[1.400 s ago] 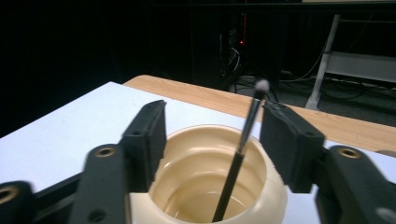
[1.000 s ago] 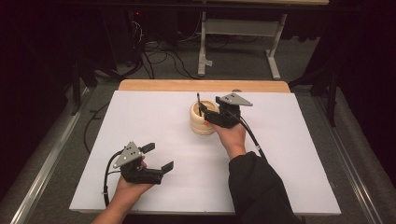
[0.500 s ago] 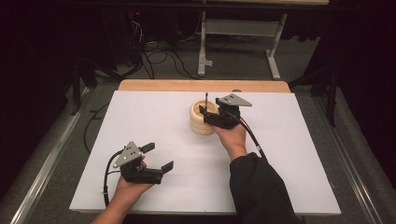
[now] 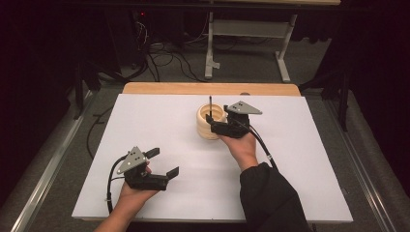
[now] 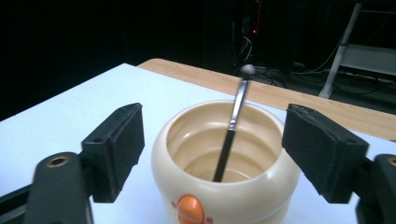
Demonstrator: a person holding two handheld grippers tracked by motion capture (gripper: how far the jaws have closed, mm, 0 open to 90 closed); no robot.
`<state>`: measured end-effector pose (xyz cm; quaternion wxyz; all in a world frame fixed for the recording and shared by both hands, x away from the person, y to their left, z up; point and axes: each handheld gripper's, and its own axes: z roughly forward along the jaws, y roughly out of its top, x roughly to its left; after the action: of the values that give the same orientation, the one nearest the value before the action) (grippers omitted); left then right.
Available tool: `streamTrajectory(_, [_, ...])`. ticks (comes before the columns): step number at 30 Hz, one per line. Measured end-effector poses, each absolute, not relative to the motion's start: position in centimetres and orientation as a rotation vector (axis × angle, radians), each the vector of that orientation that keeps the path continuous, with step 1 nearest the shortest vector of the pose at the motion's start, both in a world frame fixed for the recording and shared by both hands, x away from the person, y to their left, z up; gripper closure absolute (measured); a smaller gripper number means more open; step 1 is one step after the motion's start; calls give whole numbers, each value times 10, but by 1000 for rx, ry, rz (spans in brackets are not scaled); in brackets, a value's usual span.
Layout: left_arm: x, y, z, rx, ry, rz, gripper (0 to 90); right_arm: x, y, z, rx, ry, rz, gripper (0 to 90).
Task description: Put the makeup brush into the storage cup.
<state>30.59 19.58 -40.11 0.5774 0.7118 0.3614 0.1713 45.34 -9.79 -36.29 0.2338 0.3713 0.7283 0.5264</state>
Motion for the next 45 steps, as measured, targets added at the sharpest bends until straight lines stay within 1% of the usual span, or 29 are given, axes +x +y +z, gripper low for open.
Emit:
streamTrajectory(3, [306, 196, -401, 1667, 846, 403, 4, 450, -100, -364, 1032, 2001, 1440, 175])
streamTrajectory(20, [307, 198, -401, 1671, 845, 415, 4, 424, -110, -365, 992, 2015, 1468, 97])
streamTrajectory(28, [307, 200, -399, 1660, 848, 422, 3, 409, -117, -370, 996, 2024, 1463, 14])
streamTrajectory(37, [307, 203, -398, 1657, 855, 424, 4, 387, -133, -375, 971, 2032, 1459, 12])
streamTrajectory(45, [305, 201, -398, 1656, 852, 416, 3, 365, -156, -380, 961, 2027, 1453, 12])
